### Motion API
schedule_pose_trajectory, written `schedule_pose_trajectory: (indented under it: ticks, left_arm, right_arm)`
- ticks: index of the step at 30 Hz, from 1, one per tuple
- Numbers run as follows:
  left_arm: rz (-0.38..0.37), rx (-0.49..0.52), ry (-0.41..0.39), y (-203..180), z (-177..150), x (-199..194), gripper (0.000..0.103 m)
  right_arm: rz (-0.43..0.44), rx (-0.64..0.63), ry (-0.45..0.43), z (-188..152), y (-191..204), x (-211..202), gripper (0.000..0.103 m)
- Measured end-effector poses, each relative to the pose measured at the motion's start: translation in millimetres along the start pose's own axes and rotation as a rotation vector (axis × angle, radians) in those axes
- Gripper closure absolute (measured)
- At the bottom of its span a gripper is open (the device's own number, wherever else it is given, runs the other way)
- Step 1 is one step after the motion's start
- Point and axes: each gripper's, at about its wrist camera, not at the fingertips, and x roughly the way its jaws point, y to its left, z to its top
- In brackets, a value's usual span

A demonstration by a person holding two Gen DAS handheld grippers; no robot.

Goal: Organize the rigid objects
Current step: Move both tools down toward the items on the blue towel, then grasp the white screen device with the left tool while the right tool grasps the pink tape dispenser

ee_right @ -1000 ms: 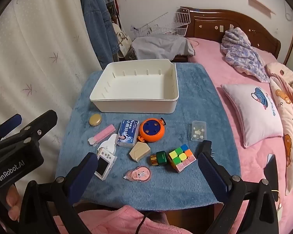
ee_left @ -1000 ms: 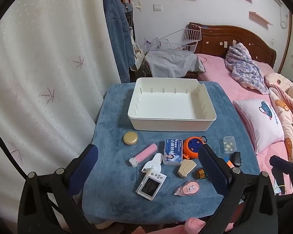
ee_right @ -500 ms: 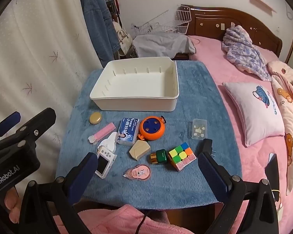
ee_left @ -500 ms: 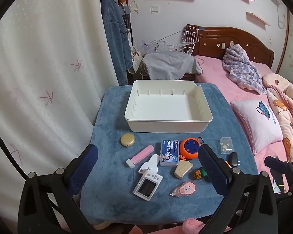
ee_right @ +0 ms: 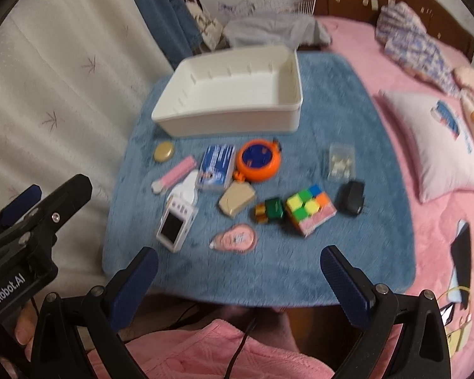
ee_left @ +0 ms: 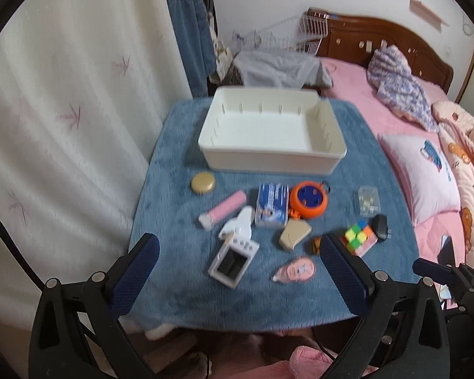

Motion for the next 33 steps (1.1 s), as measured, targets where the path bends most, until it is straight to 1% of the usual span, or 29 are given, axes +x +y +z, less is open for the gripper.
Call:
schedule_pose_trajectory:
  ticks: [4,7,9,11,14,17,20,23,26,29,30,32,33]
  left_arm:
    - [0.031,-0.006,0.079,-1,-15,12,0.002]
    - [0.036,-0.027,0.135,2,-24,20,0.002]
    - [0.043,-0.045,0.172,5,-30,26,0.002]
    - [0.035,-0.068,0.207,9,-34,31,0.002]
    - [0.035,-0.083,0.248,17,-37,37,0.002]
    - [0.036,-0.067,0.270,23,-37,43,0.002]
    - [0.000,-0.028,0.278,26,-36,53,0.002]
    - [-0.036,0.025,0.284,27,-34,67,0.002]
    - [-0.063,0.087,0.284,27,-30,82,0.002]
    - [-0.081,0.154,0.255,28,-27,97,0.002]
    - [-0.087,0.184,0.245,28,-26,102,0.002]
    - [-0.108,0.252,0.226,27,-24,113,0.002]
    - [-0.122,0.282,0.217,26,-23,118,0.002]
  right_arm:
    - [0.062,0.037,0.088,-8,-10,18,0.000]
    - [0.109,0.072,0.175,-15,-17,39,0.000]
    - [0.140,0.096,0.230,-19,-21,51,0.004]
    - [0.163,0.115,0.270,-21,-25,60,0.004]
    - [0.210,0.178,0.336,-25,-33,74,0.004]
    - [0.239,0.239,0.371,-23,-40,84,0.004]
    - [0.258,0.309,0.398,-19,-46,93,0.004]
    - [0.280,0.407,0.434,-15,-51,106,0.004]
    - [0.277,0.500,0.449,-11,-54,116,0.004]
    - [0.273,0.580,0.449,-7,-58,123,0.004]
    - [0.265,0.626,0.450,-7,-60,126,0.004]
    - [0.255,0.683,0.452,-4,-62,133,0.008]
    - [0.245,0.731,0.457,-4,-62,139,0.009]
